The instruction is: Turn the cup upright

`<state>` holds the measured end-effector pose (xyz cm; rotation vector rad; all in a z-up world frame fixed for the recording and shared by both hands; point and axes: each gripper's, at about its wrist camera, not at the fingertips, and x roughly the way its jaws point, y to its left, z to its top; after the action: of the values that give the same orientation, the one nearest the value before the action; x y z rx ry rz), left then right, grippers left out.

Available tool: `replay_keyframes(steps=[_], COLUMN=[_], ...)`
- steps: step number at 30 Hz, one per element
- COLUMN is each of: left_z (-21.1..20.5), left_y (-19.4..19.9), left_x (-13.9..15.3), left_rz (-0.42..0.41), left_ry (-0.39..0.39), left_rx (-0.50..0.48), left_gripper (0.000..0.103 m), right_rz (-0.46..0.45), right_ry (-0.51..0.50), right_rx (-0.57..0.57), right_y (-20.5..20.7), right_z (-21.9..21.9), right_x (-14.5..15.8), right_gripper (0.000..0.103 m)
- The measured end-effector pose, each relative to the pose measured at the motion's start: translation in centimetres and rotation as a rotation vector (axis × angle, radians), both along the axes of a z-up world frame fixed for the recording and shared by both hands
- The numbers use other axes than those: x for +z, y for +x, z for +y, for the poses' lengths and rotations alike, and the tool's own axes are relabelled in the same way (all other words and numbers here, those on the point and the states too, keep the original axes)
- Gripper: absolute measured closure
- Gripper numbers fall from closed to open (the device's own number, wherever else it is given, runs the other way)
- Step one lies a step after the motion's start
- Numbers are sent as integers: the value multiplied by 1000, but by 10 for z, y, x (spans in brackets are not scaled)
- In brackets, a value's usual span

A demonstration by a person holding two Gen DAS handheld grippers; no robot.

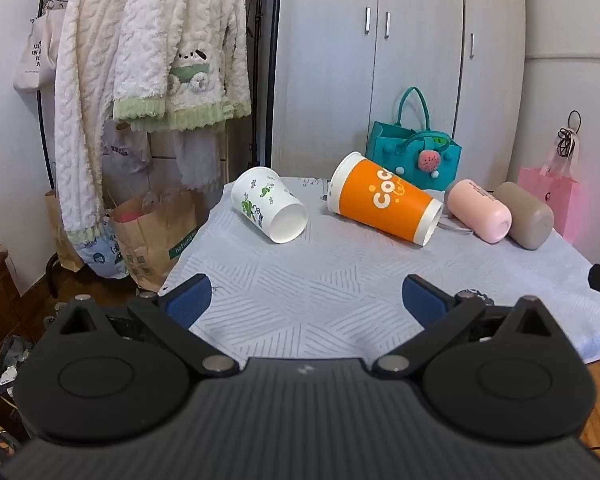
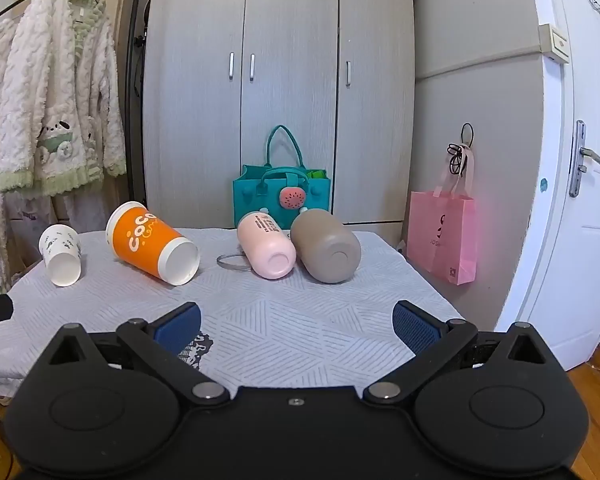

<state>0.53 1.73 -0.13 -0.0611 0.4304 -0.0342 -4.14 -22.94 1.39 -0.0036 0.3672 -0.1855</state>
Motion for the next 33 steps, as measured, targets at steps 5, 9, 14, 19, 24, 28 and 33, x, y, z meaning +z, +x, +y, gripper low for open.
replay_keyframes(steps=[5,9,14,19,24,28,33], left_z=[-2,-1,0,1,2,1,1], left_y=[1,0,-1,-2,-2,-3,-5], left_x=[-2,-1,-2,-2,-3,-3,-2], left_rz=[7,6,8,9,9,5,-2], left_ry=[-12,-23,-30,-31,-33,-34,-34], left_rx=[-13,-23,-21,-19,-19,-22,-23], left_gripper=[0,0,0,0,0,0,0], right_rz=[6,10,16,20,23,21,14], right_ry=[-5,-7,-10,-14,-15,-14,-11], right_rx=[-6,-7,-8,-9,-13,-15,-16], right_y=[1,1,3,4,5,4,2], right_z=[1,2,2,2,2,1,0], right_x=[-1,-1,-3,-3,-4,-4,-4], right_gripper=[0,0,0,0,0,0,0])
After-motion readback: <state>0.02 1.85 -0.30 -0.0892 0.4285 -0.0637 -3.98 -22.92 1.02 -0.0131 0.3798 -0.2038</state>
